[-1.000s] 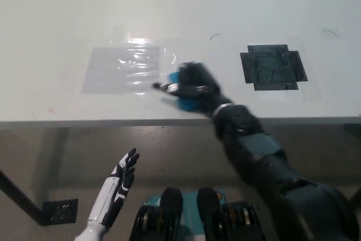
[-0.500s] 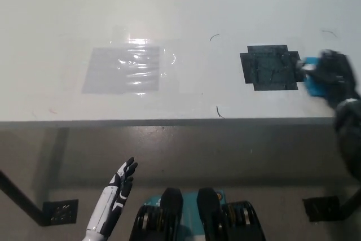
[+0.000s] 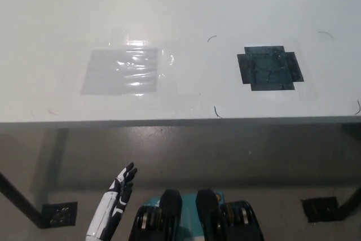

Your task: A soft sponge is kept on the balc marked spot on the table infront of the robot and it uses its right hand fist to press down on it and drrags it across the table in a back and forth manner twice to clean it

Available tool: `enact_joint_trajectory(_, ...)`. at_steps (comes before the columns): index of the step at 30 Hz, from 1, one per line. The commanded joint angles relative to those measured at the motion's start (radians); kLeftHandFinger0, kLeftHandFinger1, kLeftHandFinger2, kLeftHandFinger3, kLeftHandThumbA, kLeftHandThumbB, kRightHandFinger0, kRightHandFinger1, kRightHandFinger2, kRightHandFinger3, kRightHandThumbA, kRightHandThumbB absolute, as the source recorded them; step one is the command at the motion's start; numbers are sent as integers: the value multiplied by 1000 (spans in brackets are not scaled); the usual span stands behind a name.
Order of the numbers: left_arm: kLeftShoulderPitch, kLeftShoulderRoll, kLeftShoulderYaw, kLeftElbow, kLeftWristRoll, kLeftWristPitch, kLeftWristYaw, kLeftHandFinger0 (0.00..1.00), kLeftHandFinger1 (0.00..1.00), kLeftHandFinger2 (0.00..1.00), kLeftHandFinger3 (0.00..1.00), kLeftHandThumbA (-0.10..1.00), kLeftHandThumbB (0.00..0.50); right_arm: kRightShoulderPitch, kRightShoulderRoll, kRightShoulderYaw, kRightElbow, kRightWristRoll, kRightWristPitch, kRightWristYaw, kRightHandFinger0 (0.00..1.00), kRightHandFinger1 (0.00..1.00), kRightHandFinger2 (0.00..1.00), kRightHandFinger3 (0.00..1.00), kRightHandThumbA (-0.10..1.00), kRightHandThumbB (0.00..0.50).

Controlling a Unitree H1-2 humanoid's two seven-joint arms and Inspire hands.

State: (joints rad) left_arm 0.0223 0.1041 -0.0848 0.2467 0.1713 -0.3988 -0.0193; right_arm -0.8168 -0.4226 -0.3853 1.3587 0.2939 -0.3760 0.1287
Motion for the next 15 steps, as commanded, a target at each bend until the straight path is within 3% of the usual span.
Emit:
enact_joint_trajectory(1,0,-2,4,-18,1,-32,14,1000,1000,1000,1000,1000,54,44,26,1,32,12,50,-31,26,1,312,291,1000,43)
enact_joint_trajectory(2,0,-2,4,-17,1,-33,14,1000,1000,1000,1000,1000,53,43,27,3,32,12,49,-33,14,0,314,293,1000,45)
enact_joint_trajectory(3,-4,-1,4,-14,2,-37,14,1000,1000,1000,1000,1000,47,36,37,5,34,13,54,-29,160,13,331,309,1000,59)
enact_joint_trajectory(4,-5,0,4,-13,-1,-36,11,1000,1000,1000,1000,1000,46,32,43,10,35,8,54,-28,166,1,321,308,1000,60)
enact_joint_trajectory(5,-5,1,4,-11,-1,-40,11,1000,1000,1000,1000,1000,42,28,48,11,34,9,57,-26,103,0,306,301,1000,67)
enact_joint_trajectory(6,-6,1,3,-10,-1,-40,11,1000,1000,1000,1000,1000,48,19,59,3,34,21,61,-12,14,0,239,230,1000,72)
enact_joint_trajectory(8,-7,1,3,-10,3,-38,12,1000,1000,1000,1000,1000,54,-6,91,4,37,22,58,-23,0,0,70,21,1000,110)
enact_joint_trajectory(10,-5,3,-2,-7,1,-41,6,1000,1000,1000,1000,1000,58,-24,122,10,35,18,59,-40,0,0,1,0,1000,115)
enact_joint_trajectory(15,-9,1,-4,-5,1,-39,6,1000,1000,1000,1000,1000,45,-95,228,33,21,7,62,-25,0,0,0,0,1000,100)
